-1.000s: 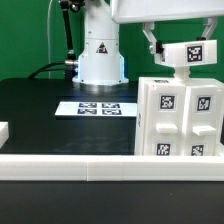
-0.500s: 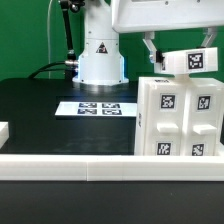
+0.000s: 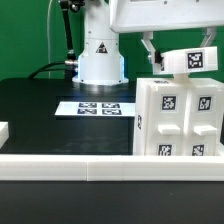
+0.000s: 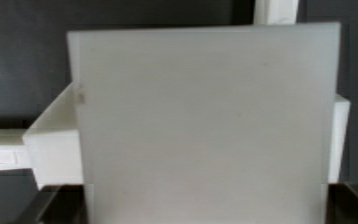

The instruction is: Assemble cabinet

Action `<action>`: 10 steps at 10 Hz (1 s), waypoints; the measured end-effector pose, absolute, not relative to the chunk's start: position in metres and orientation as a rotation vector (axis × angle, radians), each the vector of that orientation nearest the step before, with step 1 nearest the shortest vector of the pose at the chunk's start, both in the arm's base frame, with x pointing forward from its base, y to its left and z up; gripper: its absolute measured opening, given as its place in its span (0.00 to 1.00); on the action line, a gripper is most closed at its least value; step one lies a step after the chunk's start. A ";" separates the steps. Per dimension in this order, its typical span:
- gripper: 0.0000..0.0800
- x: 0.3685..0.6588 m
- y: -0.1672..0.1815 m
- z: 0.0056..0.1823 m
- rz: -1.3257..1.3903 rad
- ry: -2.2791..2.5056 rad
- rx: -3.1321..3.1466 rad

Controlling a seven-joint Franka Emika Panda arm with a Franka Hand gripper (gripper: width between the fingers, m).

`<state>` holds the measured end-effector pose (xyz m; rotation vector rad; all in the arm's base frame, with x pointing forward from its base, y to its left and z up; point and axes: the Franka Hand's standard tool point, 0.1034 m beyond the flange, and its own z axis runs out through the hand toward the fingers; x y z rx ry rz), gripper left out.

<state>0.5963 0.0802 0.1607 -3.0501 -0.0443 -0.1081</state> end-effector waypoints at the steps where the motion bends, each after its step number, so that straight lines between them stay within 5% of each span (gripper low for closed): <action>1: 0.70 0.596 0.080 0.161 -0.108 -0.044 -3.050; 10: 0.70 0.596 0.084 0.161 -0.085 0.491 -2.995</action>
Offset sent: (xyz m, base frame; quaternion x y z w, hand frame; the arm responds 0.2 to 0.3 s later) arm 0.0000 0.0000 0.0000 0.0000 0.0000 0.0650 0.9979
